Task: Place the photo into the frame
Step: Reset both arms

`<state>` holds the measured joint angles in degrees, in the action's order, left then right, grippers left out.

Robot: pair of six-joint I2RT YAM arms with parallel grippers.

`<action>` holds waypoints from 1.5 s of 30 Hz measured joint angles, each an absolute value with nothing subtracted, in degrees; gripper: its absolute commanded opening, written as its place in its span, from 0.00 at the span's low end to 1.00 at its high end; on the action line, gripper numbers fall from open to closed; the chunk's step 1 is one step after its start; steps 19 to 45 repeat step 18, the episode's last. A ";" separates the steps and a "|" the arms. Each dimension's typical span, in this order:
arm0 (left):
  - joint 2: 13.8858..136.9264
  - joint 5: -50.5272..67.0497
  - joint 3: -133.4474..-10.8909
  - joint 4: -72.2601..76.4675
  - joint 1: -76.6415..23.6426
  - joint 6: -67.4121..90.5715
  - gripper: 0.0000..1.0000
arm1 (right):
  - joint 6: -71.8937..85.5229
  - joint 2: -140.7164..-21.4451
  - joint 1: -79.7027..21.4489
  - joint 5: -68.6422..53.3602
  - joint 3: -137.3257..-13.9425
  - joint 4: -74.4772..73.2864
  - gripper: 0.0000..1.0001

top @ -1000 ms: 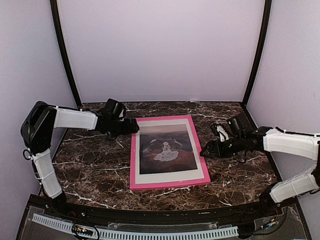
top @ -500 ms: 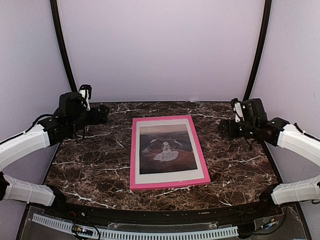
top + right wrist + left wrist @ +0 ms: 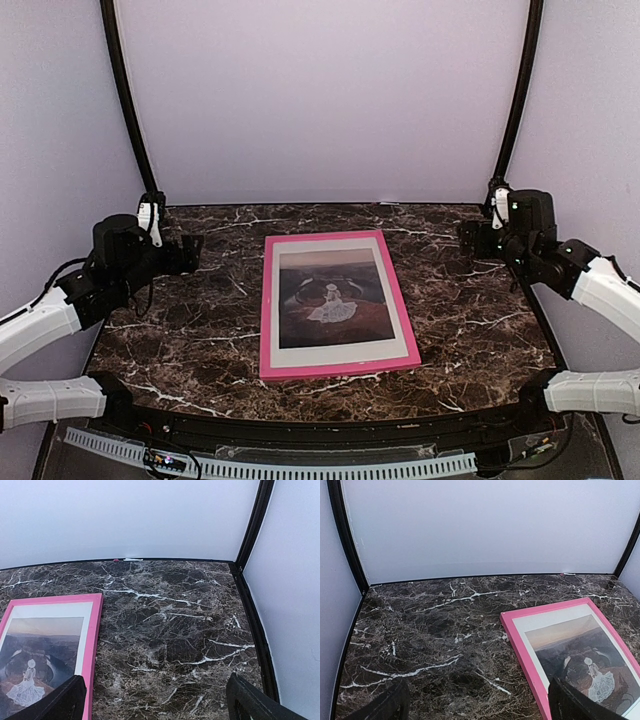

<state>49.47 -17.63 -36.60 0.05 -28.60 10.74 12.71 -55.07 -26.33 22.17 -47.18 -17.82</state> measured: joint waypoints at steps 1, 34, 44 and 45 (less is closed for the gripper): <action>49.32 -17.63 -36.23 0.10 -28.60 10.63 0.99 | 12.67 -54.65 -26.33 22.33 -46.78 -17.54 0.99; 47.72 -17.63 -35.64 0.36 -28.60 10.04 0.99 | 12.45 -54.76 -26.28 22.57 -45.84 -16.71 0.99; 47.72 -17.63 -35.64 0.36 -28.60 10.04 0.99 | 12.45 -54.76 -26.28 22.57 -45.84 -16.71 0.99; 47.72 -17.63 -35.64 0.36 -28.60 10.04 0.99 | 12.45 -54.76 -26.28 22.57 -45.84 -16.71 0.99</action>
